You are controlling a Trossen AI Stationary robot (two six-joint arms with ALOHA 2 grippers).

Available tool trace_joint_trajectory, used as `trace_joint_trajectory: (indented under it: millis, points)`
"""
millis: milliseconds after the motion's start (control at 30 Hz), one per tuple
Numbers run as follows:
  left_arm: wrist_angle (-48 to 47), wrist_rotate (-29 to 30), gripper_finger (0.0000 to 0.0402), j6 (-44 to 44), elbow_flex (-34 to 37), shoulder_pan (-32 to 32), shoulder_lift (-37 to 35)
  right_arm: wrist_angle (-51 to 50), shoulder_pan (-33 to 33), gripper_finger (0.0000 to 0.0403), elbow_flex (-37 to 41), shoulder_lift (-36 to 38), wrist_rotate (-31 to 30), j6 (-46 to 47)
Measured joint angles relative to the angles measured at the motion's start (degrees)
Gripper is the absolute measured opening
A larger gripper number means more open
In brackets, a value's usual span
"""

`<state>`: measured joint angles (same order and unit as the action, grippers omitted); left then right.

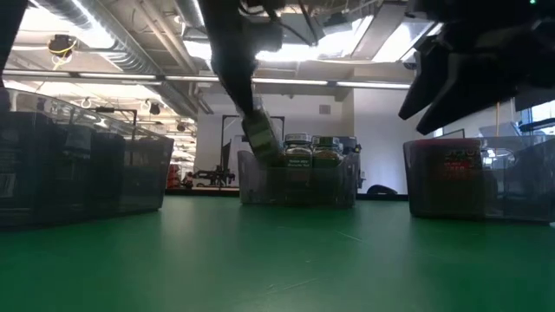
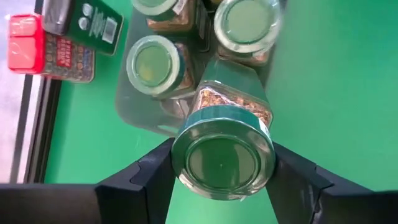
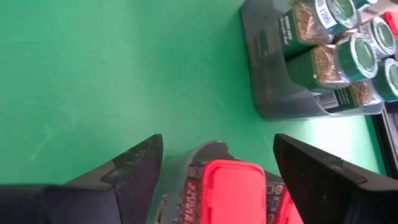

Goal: Sort spices by type
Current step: Put the green seasoning bottle into the top black bin, then put the black seasoning can into the left black bin

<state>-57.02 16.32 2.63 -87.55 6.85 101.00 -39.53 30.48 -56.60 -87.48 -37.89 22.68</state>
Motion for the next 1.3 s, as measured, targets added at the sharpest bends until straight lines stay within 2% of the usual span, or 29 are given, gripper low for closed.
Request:
trace_joint_trajectory:
  millis: [233, 500, 633, 833, 933, 1100, 1300]
  points:
    - [-0.43, -1.54, 0.0205, -1.86, 0.00, 1.69, 5.23, -1.30, -1.81, 0.0305, 0.00, 0.02, 0.02, -0.01]
    - [2.29, -2.27, 0.0207, -4.09, -0.02, 1.75, 7.97, -1.59, -3.67, 0.0305, 0.00, 0.02, 0.00, -0.64]
    - [2.92, -2.26, 0.0227, -3.63, -0.02, 1.40, 7.97, -1.72, -3.91, 0.0305, 0.00, 0.02, -0.02, -1.47]
    - [2.61, -2.25, 0.0280, -3.27, -0.05, 1.40, 7.92, -1.93, -3.89, 0.0305, 0.00, 0.04, -0.04, -2.06]
    - [-0.43, -2.25, 0.0297, -3.63, -0.70, 1.20, 6.96, -0.34, -3.89, 0.0305, 0.00, 0.04, 0.00, -2.21]
    - [-2.19, -2.29, 0.0303, -2.78, -1.88, 0.58, 3.55, 2.52, -3.91, 0.0305, 0.00, 0.04, -0.43, -2.26]
    - [-3.60, -2.31, 0.0303, -1.29, -1.50, -0.76, -1.86, 1.33, -4.35, 0.0305, 0.00, 0.04, -5.88, -2.58]
